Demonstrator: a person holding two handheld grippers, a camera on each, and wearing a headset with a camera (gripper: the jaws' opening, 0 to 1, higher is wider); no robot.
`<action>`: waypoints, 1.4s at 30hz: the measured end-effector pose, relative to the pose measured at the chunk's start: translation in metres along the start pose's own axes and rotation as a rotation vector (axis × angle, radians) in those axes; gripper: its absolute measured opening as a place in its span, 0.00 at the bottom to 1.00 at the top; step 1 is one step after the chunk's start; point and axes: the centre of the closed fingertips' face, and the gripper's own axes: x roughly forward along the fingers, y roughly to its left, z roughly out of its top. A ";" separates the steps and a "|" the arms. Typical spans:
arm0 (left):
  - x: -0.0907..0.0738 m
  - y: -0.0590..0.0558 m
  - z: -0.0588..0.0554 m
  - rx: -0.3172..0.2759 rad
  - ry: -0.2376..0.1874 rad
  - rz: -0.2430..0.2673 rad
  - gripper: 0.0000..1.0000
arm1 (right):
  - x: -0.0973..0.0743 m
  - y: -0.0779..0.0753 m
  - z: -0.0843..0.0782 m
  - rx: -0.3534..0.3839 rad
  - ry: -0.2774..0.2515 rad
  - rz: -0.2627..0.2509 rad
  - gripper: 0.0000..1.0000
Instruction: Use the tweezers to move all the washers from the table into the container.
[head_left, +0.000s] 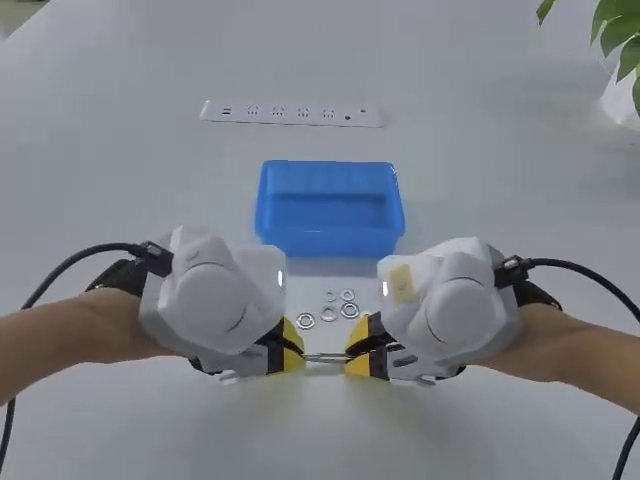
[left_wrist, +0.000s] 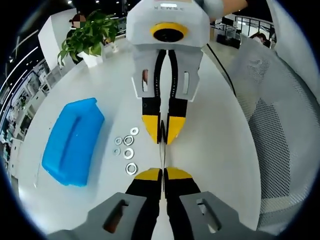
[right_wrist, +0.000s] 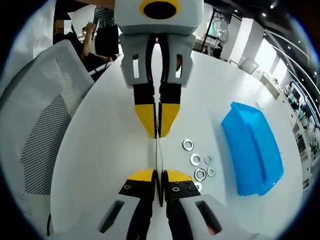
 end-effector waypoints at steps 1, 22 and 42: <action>-0.003 0.000 0.003 0.006 -0.006 0.000 0.05 | -0.002 0.000 0.003 0.011 -0.020 -0.010 0.08; -0.014 0.002 0.088 0.033 -0.227 0.004 0.05 | -0.037 -0.006 -0.002 0.032 -0.188 -0.136 0.08; 0.004 -0.003 0.118 0.077 -0.320 -0.004 0.06 | -0.043 -0.006 -0.014 0.049 -0.197 -0.120 0.08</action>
